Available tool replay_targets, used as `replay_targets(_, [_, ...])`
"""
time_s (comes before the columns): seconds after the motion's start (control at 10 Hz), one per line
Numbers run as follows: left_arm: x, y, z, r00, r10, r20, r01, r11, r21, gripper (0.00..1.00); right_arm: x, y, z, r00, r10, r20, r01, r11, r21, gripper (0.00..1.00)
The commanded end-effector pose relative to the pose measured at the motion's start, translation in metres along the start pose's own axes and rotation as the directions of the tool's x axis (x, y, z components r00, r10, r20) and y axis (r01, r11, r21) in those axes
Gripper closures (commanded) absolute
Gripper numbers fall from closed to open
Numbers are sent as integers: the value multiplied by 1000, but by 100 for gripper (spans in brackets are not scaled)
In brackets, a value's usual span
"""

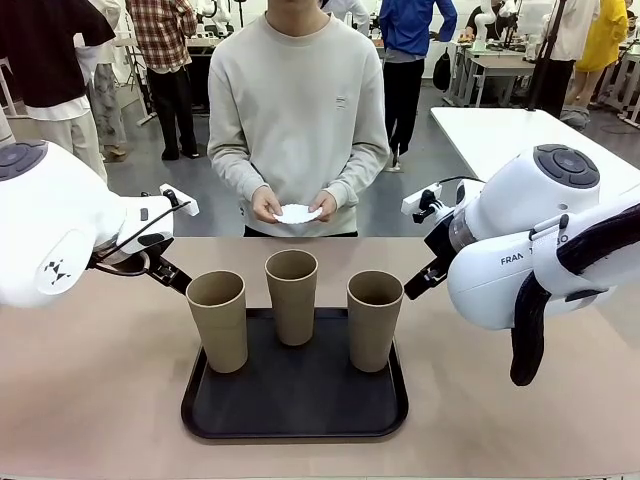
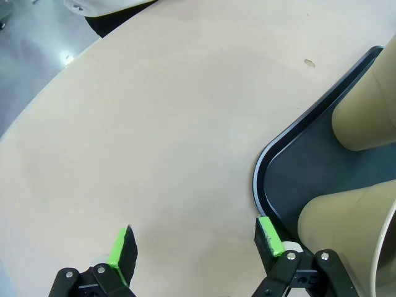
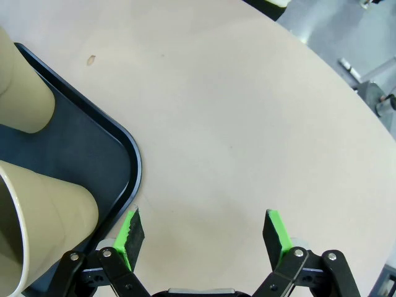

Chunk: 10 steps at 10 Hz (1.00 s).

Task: Place coasters on the table and set cups on them.
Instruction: Pick up one Reusable plastic cup and place it on a coaster set by the human.

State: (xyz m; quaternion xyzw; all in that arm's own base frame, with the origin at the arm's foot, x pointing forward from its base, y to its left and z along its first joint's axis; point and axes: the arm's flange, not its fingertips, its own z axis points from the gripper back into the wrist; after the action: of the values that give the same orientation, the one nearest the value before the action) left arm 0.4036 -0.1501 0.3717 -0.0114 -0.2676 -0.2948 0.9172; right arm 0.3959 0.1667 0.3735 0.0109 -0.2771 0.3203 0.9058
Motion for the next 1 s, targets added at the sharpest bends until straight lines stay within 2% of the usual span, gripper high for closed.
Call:
replay_targets(0.0, [-3,13,26,1000,5,6,-5,999,37,0,-2,-11,21,999,-40,2,40,999,-6,0])
replay_targets(0.1, [-14,18,57,1000,-14,-7,15,990,140,0,-14,-14,47,998,-56,4,56,998,-34,0])
replay_targets(0.2, [-21,19,88,999,-31,-18,33,984,177,0,-27,-11,70,998,-57,-33,54,995,-83,0])
replay_targets(0.3, [-33,15,119,998,-45,-34,50,985,164,0,-40,-3,98,996,-64,-67,57,994,-97,0])
replay_targets(0.4, [-50,3,143,997,-39,-71,42,998,41,0,-60,11,126,989,-77,-129,65,993,-94,0])
replay_targets(0.5, [-64,-10,159,993,-34,-115,26,997,-76,0,-81,26,145,982,-60,-181,53,998,-44,0])
replay_targets(0.6, [-74,-18,172,990,-24,-136,3,989,-149,0,-102,40,153,971,-68,-229,68,998,-7,0])
replay_targets(0.7, [-83,-24,183,989,-4,-147,-24,981,-193,0,-120,50,156,960,-83,-267,88,996,8,0])
replay_targets(0.8, [-95,-35,184,979,91,-181,-127,971,-201,0,-142,56,150,948,-111,-300,125,992,29,0])
replay_targets(0.9, [-95,-35,176,970,162,-180,-194,965,-175,0,-142,53,142,952,-111,-285,104,994,-38,0])
